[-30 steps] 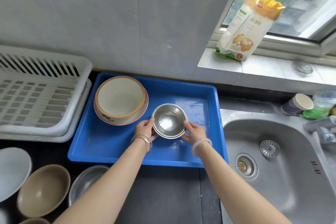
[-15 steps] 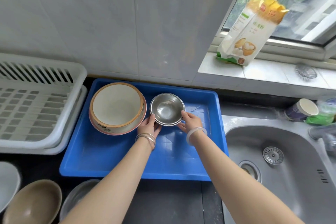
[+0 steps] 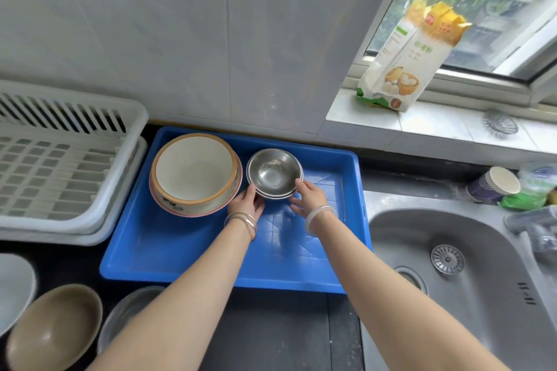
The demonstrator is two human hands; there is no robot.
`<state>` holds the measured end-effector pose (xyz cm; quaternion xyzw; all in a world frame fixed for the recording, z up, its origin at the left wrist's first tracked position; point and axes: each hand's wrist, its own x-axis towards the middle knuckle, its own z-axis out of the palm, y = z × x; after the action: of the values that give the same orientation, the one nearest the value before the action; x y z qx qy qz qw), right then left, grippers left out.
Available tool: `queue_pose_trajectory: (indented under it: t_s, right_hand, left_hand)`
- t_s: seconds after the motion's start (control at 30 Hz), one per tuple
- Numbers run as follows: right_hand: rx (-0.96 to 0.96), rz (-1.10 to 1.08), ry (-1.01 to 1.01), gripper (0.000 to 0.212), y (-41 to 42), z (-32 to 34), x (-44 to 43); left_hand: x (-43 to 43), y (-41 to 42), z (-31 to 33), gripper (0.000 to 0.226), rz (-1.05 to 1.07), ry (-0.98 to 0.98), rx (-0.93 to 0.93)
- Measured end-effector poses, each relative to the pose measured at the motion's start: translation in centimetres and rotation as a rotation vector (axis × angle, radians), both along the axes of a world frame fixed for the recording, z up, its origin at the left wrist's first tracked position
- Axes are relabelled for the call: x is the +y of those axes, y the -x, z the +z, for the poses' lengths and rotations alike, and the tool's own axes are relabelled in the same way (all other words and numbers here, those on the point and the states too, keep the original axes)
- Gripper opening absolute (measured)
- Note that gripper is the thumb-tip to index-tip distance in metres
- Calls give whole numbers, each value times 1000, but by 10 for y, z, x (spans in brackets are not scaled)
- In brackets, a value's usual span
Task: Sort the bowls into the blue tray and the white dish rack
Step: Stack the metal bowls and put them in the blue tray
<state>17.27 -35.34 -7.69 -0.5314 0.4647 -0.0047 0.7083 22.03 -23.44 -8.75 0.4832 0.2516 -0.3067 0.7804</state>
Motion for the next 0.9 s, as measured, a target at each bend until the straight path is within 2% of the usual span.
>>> queue_pose_trajectory:
  t_s: [0.2,0.4,0.53,0.6,0.7,0.77,0.9]
  right_hand:
    - [12,84,235,20,30,18,5]
    - [-117,306,356,19,77,50,56]
    - [-148,513,390,17,106,51,108]
    - [-125,622,418,15,119,42,133]
    - [-43,824,493,16,133,22,164]
    - [31,930,546,27,134,11,182]
    - [139,985,542,49,124,-1,211]
  left_hand:
    - [27,25,13,42,-230,-260,-172]
    - [87,69,40,32,-365,-497,-416]
    - [139,113,54,25,-318,-620,-503]
    - [168,138,54,25,-266,-663,-486]
    - [212,173,46,26,-212,-869,-454]
    - [239,194,40,26,-148,-985,-452]
    - [275,231,28,28,38,-1142,-403]
